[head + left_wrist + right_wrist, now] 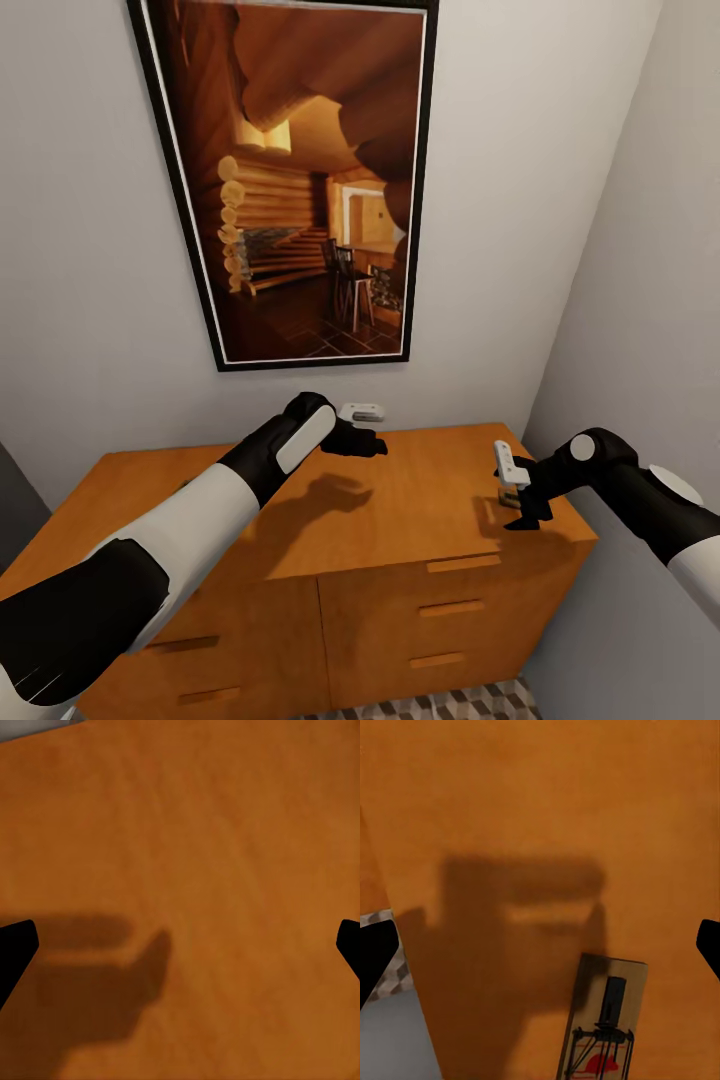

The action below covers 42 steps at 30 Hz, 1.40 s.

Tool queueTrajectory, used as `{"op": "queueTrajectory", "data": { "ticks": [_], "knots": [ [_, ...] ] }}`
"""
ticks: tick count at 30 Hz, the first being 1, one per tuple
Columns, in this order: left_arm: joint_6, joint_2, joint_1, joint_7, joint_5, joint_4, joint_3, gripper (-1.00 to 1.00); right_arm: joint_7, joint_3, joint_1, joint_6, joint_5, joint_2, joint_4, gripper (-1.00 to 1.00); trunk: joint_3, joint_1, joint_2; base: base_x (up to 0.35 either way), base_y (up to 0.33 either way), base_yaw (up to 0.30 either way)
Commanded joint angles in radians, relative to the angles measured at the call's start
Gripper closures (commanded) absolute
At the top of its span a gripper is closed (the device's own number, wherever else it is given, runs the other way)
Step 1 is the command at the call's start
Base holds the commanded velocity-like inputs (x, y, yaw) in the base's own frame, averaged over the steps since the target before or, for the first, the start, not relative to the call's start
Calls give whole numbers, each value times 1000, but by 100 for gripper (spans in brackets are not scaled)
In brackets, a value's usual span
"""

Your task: Take the four mousetraps from the cabinet in the bathroom and place them on the bathroom floor. Make sure all four end up on the same floor surface, and ensure that at least two of them are either under or directly next to the same bathroom sink.

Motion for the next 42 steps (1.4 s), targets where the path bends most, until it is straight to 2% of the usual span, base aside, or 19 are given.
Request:
{"op": "queueTrajectory", "data": {
  "ticks": [1,15,42],
  "knots": [
    [1,1,-1,10,11,-1,-3,-100,3,3,-1,11,0,-1,-2,-100,-1,0,-1,0,0,-10],
    [1,1,-1,10,10,-2,-3,-100,3,3,-1,13,-2,-1,-2,-100,6,0,-1,0,0,-145],
    [1,0,-1,10,10,-4,-3,-100,2,3,-1,16,-2,0,0,-100,8,0,-1,0,0,-35]
  ]
}}
